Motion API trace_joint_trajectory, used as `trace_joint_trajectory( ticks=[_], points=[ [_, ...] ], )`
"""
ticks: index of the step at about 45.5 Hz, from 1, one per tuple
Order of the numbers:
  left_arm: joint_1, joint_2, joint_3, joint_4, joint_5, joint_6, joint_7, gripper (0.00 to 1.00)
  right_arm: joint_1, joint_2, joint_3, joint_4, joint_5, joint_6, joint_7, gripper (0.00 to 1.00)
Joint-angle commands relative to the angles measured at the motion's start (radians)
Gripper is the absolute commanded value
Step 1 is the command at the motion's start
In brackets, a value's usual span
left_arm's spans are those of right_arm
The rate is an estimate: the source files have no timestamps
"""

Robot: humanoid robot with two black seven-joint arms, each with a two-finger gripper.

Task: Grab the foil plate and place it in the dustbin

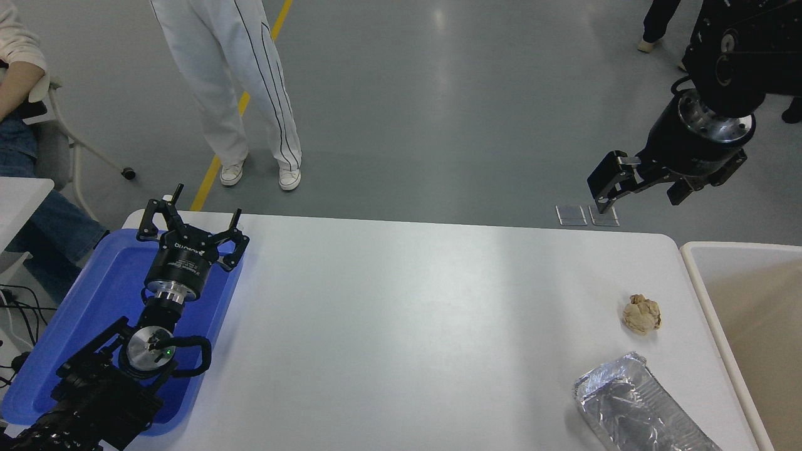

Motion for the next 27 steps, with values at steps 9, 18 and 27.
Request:
trace_joint_trajectory(
  ticks=[9, 18, 27],
  points=[
    [0.0, 0.0, 0.0, 0.0, 0.0, 0.0, 0.001, 1.0, 0.0, -0.001, 0.0, 0.0, 0.0, 0.0, 0.0, 1.0],
    [0.0, 0.0, 0.0, 0.0, 0.0, 0.0, 0.001, 1.0, -0.008, -0.003, 0.0, 0.0, 0.0, 0.0, 0.0, 1.0],
    [0.0, 0.0, 0.0, 0.0, 0.0, 0.0, 0.001, 1.0, -0.006, 0.0, 0.002, 0.0, 0.0, 0.0, 0.0, 1.0]
  ],
)
